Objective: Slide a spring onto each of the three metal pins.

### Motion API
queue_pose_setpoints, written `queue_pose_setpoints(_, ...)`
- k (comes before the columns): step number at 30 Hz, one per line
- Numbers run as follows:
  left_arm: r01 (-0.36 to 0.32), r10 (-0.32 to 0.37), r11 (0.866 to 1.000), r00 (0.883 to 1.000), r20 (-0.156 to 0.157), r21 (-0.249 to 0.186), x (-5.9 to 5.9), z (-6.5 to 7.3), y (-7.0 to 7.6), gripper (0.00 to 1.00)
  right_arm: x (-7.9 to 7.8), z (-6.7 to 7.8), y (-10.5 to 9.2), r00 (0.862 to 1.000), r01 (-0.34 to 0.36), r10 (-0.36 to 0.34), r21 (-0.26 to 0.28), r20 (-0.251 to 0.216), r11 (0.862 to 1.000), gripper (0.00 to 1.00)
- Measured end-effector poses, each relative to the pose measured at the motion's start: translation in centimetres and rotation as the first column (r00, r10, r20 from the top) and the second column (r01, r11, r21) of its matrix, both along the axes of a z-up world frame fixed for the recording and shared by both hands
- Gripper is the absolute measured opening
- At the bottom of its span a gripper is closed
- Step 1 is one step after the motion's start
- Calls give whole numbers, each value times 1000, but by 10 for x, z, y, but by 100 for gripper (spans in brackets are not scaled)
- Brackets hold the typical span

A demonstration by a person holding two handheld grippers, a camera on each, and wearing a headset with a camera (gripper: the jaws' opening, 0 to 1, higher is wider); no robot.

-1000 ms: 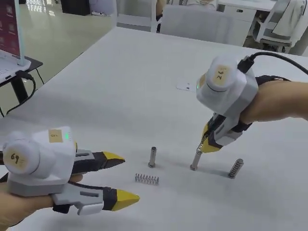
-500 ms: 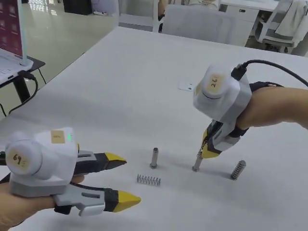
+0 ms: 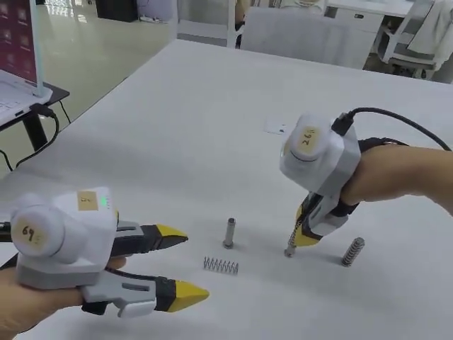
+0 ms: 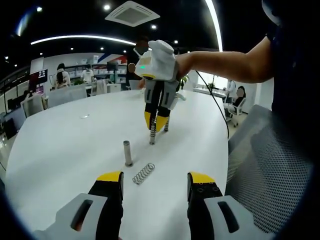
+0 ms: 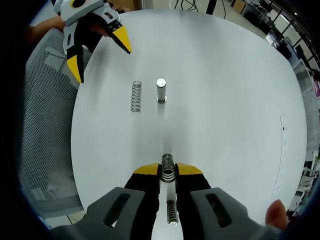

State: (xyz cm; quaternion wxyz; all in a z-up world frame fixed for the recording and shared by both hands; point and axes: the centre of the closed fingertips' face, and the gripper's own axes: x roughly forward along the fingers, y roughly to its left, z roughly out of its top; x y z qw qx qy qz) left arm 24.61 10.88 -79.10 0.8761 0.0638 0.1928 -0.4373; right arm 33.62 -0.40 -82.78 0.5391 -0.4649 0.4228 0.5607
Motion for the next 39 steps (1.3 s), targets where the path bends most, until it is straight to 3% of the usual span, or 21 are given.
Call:
queue_pose_setpoints(21,-3,3,1000,1000,1,1,2,0,0,45,-3,-18,0,1000,27,-27,-16,-15,1000,9)
queue_pose_setpoints(34,-7,7,1000,1000,1,-2,2,0,0,45,-3,-20,2,1000,27,-27,-12,-11,1000,10)
queue_pose_setpoints(39,-7,7,1000,1000,1,-2,2,0,1,45,-1,-20,3,1000,24,-24,-5,-4,1000,14)
